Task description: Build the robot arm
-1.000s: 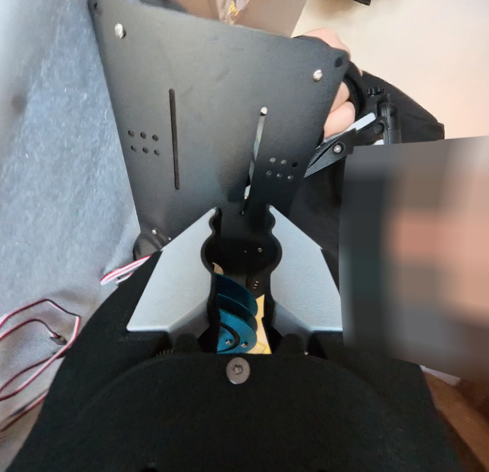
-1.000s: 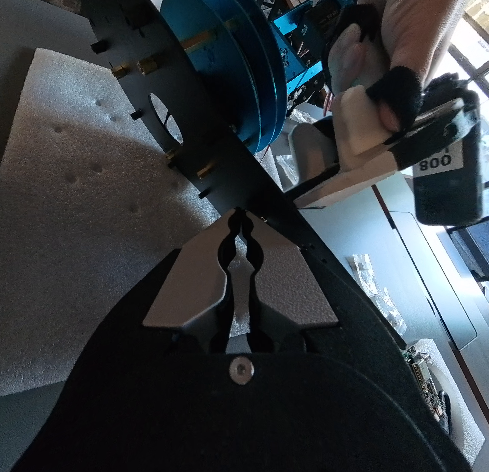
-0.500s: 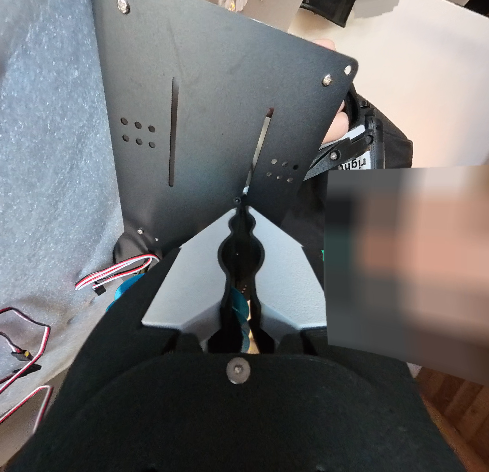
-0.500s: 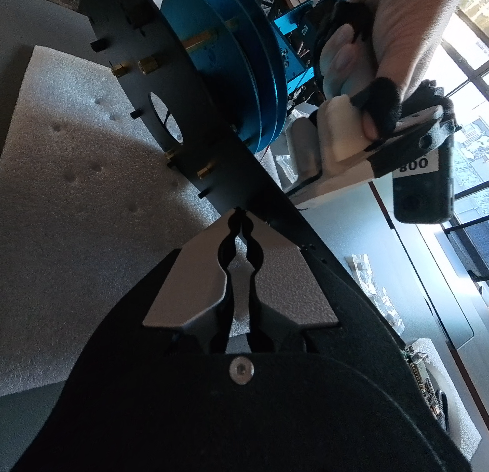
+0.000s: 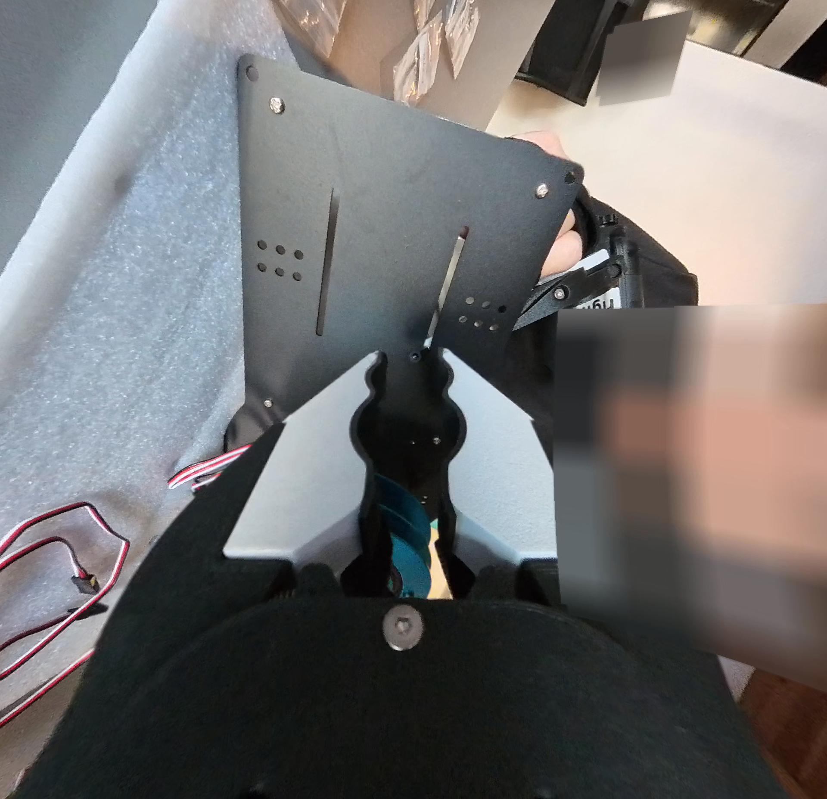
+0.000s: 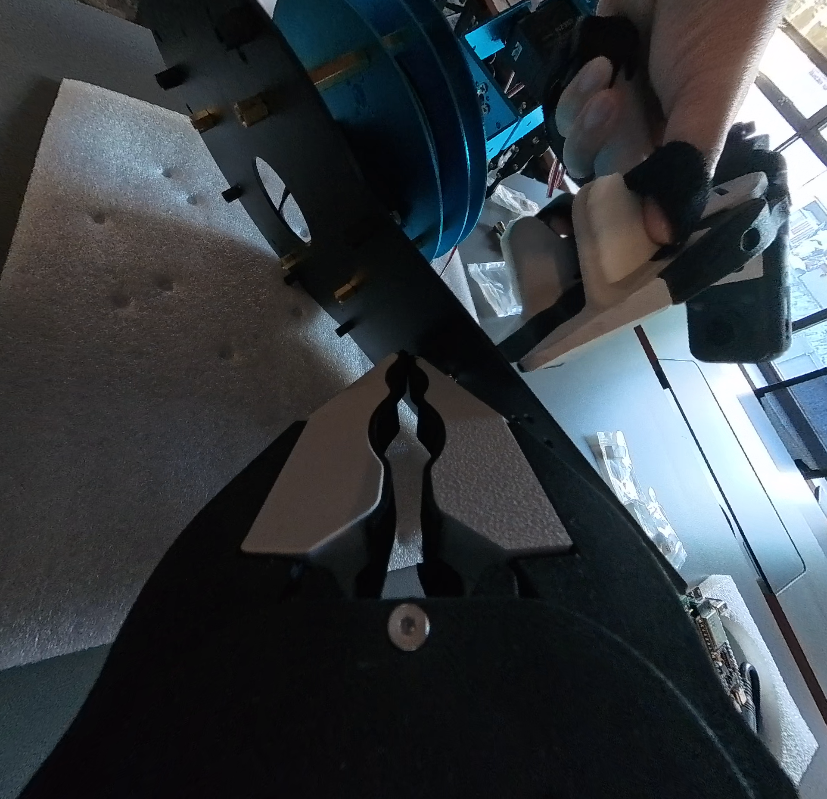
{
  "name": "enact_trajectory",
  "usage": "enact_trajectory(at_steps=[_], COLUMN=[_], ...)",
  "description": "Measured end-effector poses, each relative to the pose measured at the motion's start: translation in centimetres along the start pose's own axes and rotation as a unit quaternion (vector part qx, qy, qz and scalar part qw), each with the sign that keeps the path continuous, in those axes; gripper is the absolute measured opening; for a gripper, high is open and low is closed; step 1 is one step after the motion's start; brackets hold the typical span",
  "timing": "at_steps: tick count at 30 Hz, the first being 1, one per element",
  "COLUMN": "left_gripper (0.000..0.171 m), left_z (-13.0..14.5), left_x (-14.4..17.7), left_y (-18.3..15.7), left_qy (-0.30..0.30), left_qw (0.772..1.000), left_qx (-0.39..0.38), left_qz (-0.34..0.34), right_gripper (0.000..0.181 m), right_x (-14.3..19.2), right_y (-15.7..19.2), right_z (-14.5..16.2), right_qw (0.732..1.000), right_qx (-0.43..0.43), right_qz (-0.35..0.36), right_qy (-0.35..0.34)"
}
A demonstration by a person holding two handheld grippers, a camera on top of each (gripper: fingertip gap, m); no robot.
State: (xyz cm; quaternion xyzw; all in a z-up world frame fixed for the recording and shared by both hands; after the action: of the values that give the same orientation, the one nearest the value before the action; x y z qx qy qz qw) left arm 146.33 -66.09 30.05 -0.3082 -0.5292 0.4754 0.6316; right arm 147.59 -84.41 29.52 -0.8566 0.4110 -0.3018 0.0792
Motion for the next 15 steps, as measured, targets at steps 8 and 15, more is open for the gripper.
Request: enact_trajectory(at_steps=[8, 15], left_gripper=[0.024, 0.024], left_z=[-0.24, 0.07], left_x=[0.19, 0.82], left_y=[0.26, -0.22], left_qy=[-0.011, -0.016], left_qw=[1.0, 0.999], left_qx=[0.005, 0.005], left_qz=[-0.016, -0.03], right_gripper=[0.0, 0.0], right_x=[-0.01, 0.14], right_y=[0.07, 0.21], right_z=[-0.06, -0.16], right_qw=[1.0, 1.0], right_qx=[0.004, 0.004], right_qz=[0.001, 0.005], right_qy=[0.001, -0.007])
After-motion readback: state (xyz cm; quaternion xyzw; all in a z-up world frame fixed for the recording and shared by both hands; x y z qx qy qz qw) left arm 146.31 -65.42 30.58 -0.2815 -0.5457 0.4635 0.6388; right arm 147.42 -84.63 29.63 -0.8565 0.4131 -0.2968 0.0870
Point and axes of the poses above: each gripper's, where its closed fingertips meet, x back along the fingers, z out of its underside, y = z × x across the jaws, the point moved 10 cm from there along x, back along the fingers, and after that the axes turned 4 degrees about -x, right-handed, at the moved point
